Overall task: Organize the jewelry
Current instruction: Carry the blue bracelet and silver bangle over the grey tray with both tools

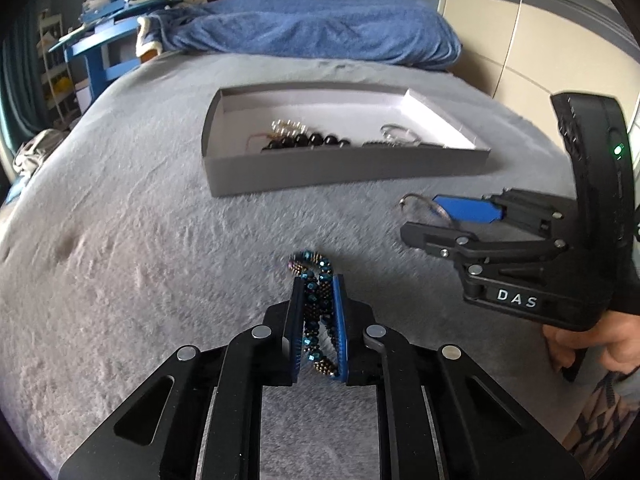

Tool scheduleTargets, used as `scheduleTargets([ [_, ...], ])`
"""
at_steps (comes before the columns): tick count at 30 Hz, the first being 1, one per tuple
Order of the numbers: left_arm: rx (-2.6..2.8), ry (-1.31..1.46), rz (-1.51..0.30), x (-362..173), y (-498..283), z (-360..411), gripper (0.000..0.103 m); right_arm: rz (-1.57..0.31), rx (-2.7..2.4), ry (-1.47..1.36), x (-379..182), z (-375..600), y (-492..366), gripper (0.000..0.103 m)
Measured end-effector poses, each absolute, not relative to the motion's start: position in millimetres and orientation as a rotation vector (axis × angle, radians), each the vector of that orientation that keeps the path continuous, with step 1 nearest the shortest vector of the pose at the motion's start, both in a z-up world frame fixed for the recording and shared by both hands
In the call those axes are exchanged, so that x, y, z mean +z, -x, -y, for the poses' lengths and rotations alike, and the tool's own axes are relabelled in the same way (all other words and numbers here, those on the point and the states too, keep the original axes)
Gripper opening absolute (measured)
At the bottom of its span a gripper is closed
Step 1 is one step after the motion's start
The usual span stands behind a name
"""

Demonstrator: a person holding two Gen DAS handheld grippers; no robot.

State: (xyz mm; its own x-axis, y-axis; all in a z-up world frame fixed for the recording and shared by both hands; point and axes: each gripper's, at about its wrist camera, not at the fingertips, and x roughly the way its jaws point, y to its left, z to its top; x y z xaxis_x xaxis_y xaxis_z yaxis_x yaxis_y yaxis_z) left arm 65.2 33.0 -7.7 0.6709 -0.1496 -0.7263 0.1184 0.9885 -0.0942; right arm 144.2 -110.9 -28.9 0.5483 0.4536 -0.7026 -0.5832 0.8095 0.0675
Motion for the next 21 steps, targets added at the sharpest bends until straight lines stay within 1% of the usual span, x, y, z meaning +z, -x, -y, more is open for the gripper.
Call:
scheduleTargets([
  [8, -0.169, 0.071, -0.747, 10, -62, -34, 0.014, -0.720, 0.626, 0.122, -14, 123, -136, 0.047],
  [14, -0.185, 0.077, -0.704, 25, -65, -34, 0.014, -0.691, 0.635, 0.077, 7, 133, -133, 0.047],
  [21, -0.196, 0.072, -0.666, 42, -76, -34, 0.014, -0.669, 0.627, 0.090, 25, 141, -132, 0.047],
])
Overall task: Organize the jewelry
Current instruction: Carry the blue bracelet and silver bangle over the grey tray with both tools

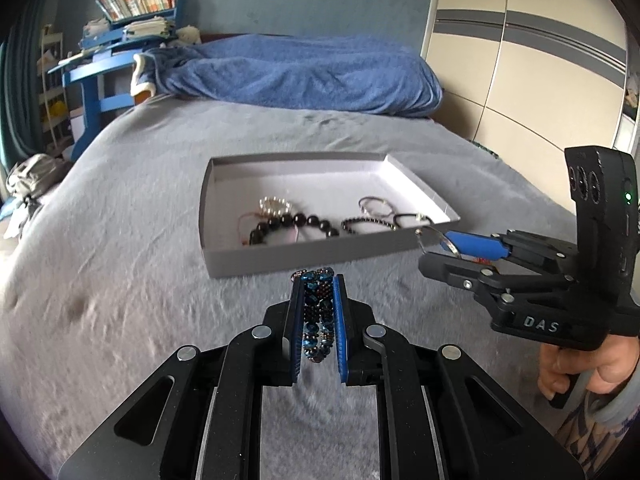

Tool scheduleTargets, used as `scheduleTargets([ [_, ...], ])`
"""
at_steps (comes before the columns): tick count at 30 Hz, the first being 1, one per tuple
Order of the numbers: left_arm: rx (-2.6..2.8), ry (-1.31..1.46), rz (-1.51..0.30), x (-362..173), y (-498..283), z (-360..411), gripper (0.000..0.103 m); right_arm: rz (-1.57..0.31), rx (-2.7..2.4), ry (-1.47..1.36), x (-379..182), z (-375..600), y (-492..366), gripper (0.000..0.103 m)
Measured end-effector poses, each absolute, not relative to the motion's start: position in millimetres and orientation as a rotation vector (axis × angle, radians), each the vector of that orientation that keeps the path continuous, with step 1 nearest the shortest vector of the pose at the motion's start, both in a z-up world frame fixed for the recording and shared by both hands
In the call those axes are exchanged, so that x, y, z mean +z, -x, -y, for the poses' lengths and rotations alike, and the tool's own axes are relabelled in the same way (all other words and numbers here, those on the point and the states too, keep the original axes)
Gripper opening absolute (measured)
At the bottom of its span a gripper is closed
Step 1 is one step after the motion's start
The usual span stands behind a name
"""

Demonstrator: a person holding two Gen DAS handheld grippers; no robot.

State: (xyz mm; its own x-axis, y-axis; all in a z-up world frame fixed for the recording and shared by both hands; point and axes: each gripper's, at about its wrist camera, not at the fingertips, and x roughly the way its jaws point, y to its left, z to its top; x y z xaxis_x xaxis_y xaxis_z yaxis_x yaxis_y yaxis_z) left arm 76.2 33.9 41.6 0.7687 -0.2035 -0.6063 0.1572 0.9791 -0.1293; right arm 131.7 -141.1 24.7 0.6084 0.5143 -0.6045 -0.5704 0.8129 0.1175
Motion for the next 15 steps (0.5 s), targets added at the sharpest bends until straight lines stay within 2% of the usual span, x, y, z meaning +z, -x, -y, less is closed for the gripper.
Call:
scheduleTargets([
  [15, -0.219, 0.030, -0.640, 54, -112, -31, 0.014, -0.664, 0.565, 0.050, 29, 167, -164, 0.047],
])
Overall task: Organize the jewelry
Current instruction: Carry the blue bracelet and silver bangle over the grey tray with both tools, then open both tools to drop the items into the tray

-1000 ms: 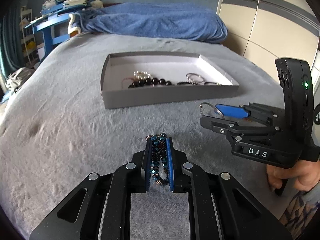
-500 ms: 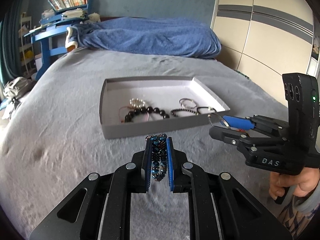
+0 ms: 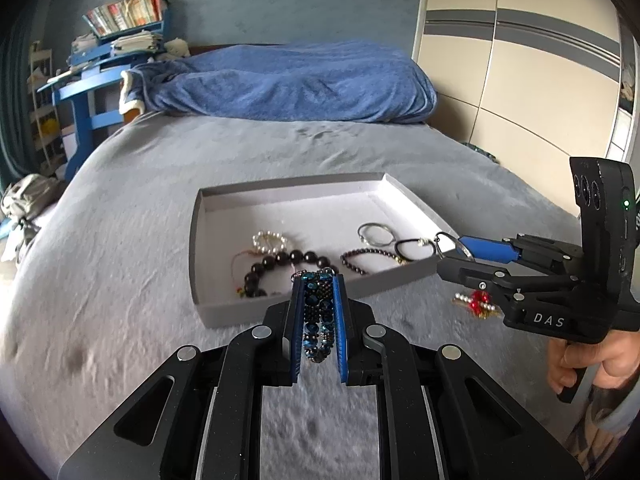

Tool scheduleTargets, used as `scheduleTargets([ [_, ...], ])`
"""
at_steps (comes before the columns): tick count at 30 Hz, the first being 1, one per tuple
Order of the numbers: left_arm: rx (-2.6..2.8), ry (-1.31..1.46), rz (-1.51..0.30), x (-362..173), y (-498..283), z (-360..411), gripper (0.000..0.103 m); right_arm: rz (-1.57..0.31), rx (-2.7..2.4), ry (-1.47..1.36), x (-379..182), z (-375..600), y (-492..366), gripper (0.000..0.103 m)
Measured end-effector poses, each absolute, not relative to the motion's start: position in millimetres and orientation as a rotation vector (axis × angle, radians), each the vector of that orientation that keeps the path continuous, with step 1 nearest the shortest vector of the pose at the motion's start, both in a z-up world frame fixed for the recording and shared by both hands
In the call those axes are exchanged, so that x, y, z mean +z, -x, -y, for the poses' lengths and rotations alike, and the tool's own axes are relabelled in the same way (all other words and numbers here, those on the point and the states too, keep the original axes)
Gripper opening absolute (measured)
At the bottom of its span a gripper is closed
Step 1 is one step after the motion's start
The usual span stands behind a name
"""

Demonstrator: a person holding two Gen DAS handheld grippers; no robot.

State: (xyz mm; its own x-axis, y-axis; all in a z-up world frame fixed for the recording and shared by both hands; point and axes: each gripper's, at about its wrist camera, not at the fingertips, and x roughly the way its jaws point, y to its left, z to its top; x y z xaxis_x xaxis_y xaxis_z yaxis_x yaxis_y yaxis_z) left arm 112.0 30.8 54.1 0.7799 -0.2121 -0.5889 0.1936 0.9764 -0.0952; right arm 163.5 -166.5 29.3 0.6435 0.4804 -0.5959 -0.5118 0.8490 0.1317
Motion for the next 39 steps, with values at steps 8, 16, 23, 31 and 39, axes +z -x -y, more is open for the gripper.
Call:
scheduleTargets([
  [8, -0.225, 0.018, -0.632, 55, -140, -34, 0.014, -0.669, 0.538, 0.035, 29, 170, -188, 0.047],
  [16, -0.211, 0.030, -0.643, 48, -171, -44, 0.014, -0.687, 0.525, 0.054, 26, 162, -215, 0.047],
  [23, -0.189, 0.048, -0.673, 38, -204, -56, 0.014, -0.732, 0.519, 0.075, 16, 151, -246, 0.047],
  [31, -0.174, 0.049, -0.726, 26, -243, -69, 0.014, -0.799, 0.502, 0.075, 2, 149, -277, 0.047],
  [39, -0.175, 0.058, -0.806, 8, -257, -71, 0.014, -0.855, 0.503, 0.104, -11, 142, -291, 0.047],
])
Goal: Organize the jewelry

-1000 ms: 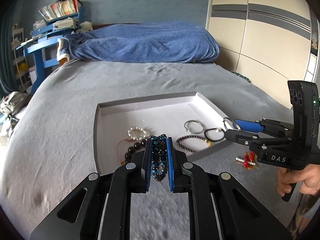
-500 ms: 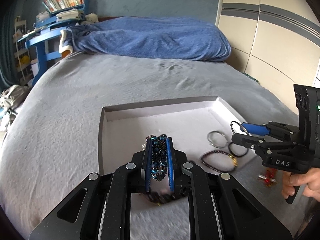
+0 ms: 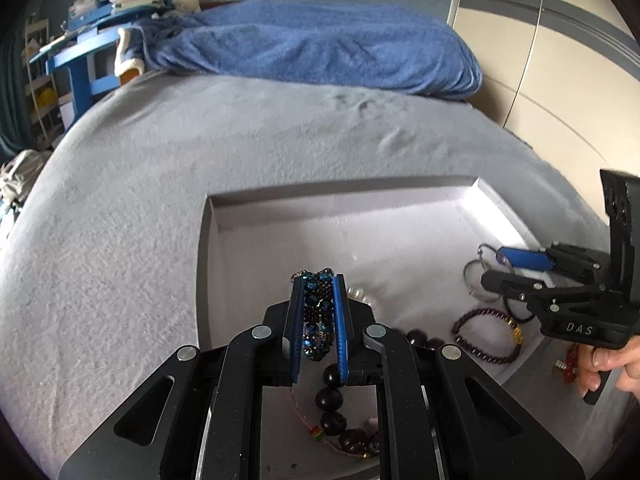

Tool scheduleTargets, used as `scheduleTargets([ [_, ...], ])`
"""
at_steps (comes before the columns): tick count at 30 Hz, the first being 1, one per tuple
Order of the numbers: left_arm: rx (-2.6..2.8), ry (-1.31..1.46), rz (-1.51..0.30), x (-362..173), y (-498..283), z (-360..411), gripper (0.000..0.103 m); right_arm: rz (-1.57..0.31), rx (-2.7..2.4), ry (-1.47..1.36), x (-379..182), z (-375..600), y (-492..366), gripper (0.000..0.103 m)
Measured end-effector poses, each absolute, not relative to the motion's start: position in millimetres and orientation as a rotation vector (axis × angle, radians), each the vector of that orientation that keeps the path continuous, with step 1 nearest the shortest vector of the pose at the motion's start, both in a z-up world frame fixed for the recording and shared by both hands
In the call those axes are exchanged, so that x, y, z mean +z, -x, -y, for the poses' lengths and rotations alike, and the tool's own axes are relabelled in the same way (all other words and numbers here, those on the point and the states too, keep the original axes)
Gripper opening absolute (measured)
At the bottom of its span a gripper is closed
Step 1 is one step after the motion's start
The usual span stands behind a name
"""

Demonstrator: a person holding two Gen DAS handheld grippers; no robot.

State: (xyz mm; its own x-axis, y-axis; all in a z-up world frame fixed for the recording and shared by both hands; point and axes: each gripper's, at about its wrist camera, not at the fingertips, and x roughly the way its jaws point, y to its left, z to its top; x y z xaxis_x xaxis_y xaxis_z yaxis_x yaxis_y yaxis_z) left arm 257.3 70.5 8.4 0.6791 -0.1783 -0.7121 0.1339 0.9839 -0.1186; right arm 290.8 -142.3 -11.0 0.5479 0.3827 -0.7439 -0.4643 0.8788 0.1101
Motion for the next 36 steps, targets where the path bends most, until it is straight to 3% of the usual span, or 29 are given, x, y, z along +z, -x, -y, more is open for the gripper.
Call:
scheduleTargets([
  [5, -0.173, 0.083, -0.844, 1, -259, -74, 0.015, -0.861, 0.491, 0.123, -11, 141, -291, 0.049],
  [6, -0.170, 0.084, -0.844, 1, -258, -74, 0.015, -0.859, 0.489, 0.120, -11, 141, -292, 0.054],
  [8, -0.168, 0.100, -0.836, 2, -256, -75, 0.023, -0.850, 0.490, 0.108, -8, 143, -291, 0.062],
  [12, -0.166, 0.097, -0.810, 9, -249, -72, 0.033, -0.816, 0.502, 0.075, 2, 148, -286, 0.064],
  [14, -0.172, 0.099, -0.783, 15, -242, -69, 0.044, -0.795, 0.503, 0.053, 8, 153, -280, 0.064],
  [19, -0.175, 0.072, -0.721, 29, -226, -58, 0.061, -0.753, 0.492, 0.011, 23, 169, -266, 0.065],
  [36, -0.177, 0.123, -0.683, 46, -161, -52, 0.071, -0.732, 0.432, -0.041, 37, 212, -215, 0.066],
])
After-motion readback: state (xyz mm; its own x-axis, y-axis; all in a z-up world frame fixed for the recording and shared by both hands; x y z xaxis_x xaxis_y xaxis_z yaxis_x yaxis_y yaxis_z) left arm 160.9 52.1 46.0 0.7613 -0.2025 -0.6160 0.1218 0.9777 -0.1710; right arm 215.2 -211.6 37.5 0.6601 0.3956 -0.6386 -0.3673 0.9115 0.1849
